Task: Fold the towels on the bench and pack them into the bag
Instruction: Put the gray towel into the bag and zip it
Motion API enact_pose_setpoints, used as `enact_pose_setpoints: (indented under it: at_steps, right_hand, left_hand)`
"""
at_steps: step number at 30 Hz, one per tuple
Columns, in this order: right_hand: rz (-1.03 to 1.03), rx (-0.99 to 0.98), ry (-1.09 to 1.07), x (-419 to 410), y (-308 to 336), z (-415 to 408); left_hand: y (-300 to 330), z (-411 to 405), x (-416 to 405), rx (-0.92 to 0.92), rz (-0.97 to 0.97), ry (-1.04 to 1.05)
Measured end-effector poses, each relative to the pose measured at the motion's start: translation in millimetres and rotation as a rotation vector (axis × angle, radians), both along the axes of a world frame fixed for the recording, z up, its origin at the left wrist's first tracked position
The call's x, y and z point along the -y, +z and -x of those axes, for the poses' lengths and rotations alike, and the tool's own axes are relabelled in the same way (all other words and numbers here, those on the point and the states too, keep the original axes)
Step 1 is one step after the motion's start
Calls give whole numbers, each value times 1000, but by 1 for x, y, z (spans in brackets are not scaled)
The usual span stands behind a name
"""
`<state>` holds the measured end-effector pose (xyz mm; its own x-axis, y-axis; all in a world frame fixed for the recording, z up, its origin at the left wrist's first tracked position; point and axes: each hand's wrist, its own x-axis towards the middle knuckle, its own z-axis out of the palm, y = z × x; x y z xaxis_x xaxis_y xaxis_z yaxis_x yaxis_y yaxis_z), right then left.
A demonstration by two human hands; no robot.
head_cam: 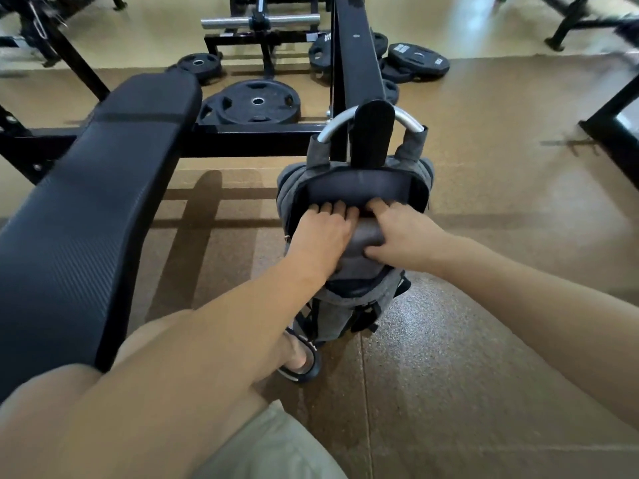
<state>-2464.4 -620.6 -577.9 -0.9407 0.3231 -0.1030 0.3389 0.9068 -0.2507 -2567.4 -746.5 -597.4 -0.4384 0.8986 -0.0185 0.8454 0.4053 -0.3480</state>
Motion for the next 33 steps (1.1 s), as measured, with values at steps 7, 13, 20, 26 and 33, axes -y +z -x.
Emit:
enact_pose_setpoints:
  at_steps: [7,13,20,26,33]
  right_hand:
    - [342,-385,-596,-33,-3,-58]
    - [966,-289,-728,-36,-32,-43]
    - [948,-398,-815,-37,-41,-42]
    - [1057,-361,-764,-43,-34,-45]
    - [1064,-335,-760,-47,-29,-41]
  left_hand:
    - [42,-19,23,133,-238,-168]
    - [56,-61,17,512,-118,-205]
    - [40,-64,-5,591,-142,-83]
    - [56,-67,-13,553,-199,-115]
    - [60,-67,-19,542,-205,-108]
